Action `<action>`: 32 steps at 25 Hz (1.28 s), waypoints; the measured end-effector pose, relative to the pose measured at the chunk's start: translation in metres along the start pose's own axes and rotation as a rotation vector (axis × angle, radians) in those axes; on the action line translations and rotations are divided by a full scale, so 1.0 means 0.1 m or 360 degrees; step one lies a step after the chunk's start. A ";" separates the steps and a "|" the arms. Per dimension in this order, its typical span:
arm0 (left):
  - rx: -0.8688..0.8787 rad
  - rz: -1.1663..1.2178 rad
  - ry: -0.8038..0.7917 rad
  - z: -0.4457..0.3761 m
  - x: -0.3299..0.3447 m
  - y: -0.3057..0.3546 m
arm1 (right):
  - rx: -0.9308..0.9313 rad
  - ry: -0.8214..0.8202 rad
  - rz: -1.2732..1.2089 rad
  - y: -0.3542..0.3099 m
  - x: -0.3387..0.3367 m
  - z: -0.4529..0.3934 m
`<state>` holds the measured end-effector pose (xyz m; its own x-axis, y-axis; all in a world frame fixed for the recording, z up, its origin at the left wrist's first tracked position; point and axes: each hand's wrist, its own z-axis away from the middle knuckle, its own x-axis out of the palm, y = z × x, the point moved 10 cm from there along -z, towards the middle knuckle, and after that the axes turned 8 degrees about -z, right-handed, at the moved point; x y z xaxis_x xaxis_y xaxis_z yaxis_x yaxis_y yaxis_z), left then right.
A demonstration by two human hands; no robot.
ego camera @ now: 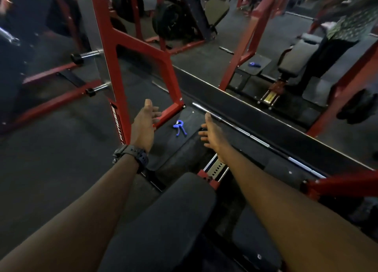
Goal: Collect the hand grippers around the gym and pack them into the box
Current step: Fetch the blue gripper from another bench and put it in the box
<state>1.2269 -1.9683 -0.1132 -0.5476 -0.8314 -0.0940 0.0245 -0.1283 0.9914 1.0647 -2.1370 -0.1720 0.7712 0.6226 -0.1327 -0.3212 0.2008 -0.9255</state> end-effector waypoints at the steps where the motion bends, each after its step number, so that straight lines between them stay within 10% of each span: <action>1: -0.0034 -0.0001 0.0021 -0.21 0.06 -0.10 | 0.0028 -0.0029 0.0001 0.04 0.06 -0.26; 19: -0.0399 -0.0144 0.0137 -4.10 1.53 -3.45 | 0.0083 -0.0347 0.0672 2.08 1.34 -5.37; 25: -0.0360 -0.0247 0.0204 -4.34 1.40 -4.21 | -0.0216 -0.0005 0.1334 2.70 1.71 -6.13; 32: -0.0330 -0.0266 0.0203 -4.41 1.25 -4.21 | 0.0141 -0.0064 0.1072 3.02 1.59 -6.28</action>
<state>1.5171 -2.2563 -0.5825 -0.4494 -0.8491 -0.2778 0.1202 -0.3656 0.9230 1.4351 -2.4526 -0.6953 0.3667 0.6608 -0.6549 -0.7694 -0.1804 -0.6128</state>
